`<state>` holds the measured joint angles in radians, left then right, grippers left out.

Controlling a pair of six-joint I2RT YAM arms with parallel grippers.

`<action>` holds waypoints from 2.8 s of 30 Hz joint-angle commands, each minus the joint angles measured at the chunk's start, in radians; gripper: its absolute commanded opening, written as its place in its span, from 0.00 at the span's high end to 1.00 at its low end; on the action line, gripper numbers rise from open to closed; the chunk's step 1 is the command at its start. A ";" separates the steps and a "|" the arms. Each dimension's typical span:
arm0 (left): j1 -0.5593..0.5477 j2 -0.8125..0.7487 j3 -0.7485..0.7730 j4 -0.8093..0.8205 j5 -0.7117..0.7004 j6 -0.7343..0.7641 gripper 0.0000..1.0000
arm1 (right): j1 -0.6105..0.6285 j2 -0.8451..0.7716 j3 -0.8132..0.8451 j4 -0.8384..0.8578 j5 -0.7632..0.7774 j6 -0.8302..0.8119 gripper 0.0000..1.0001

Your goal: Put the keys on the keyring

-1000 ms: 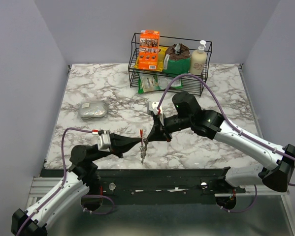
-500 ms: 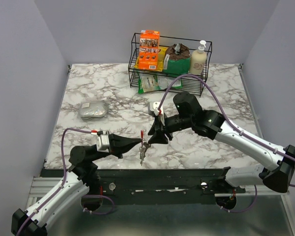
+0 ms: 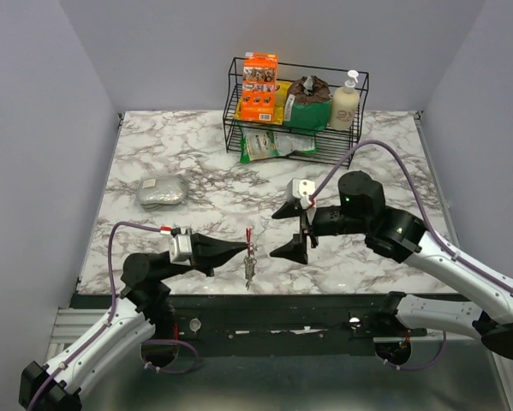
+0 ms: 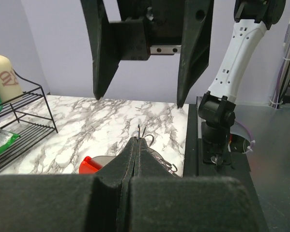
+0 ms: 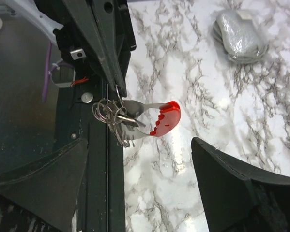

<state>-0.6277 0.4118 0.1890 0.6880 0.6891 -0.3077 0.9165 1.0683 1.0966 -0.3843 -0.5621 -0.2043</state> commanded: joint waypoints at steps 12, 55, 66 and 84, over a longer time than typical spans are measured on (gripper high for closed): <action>-0.006 0.039 0.035 0.146 0.050 -0.041 1.00 | -0.001 0.001 -0.024 0.228 -0.163 0.092 0.12; -0.015 0.059 0.035 0.197 0.046 -0.056 1.00 | 0.001 0.185 0.034 0.240 -0.314 0.161 0.99; -0.015 0.001 0.082 -0.016 0.018 0.051 1.00 | 0.001 0.163 0.040 0.171 -0.256 0.112 0.99; -0.015 0.158 0.504 -0.787 -0.148 0.215 0.18 | -0.001 0.163 0.080 0.006 -0.187 0.031 0.99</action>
<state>-0.6373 0.4747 0.5465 0.2211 0.6281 -0.1661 0.9119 1.2358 1.1267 -0.3115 -0.7921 -0.1318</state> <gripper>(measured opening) 0.779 0.013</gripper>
